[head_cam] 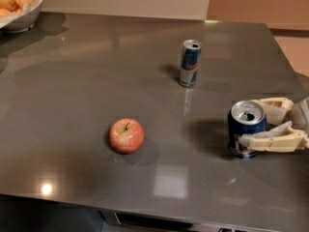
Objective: Place pepsi can upright
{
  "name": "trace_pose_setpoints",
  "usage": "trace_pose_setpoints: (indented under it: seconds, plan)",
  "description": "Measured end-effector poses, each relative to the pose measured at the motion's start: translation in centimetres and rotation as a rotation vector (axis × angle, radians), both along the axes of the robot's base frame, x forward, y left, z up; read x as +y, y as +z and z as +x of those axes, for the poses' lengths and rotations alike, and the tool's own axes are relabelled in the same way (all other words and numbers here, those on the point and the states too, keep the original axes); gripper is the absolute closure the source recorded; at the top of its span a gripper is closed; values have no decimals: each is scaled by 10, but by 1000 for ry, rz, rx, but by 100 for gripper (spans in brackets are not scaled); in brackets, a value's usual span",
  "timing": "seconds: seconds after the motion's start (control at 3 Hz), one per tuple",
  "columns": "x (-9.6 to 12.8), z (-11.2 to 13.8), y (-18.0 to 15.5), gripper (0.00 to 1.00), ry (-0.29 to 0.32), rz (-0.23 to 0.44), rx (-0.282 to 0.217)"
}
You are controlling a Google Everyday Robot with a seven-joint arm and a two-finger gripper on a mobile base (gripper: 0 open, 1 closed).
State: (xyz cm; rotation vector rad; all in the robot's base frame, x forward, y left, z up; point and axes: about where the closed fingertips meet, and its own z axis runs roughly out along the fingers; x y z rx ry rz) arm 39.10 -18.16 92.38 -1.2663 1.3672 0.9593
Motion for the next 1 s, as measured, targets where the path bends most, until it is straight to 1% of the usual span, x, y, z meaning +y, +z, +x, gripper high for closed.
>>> trace_pose_setpoints:
  seconds: [0.33, 0.67, 1.0]
  plan:
    - [-5, -3, -13, 100, -17, 45, 13]
    - [-6, -3, -20, 100, -27, 107, 48]
    - [-7, -1, -23, 82, -37, 164, 92]
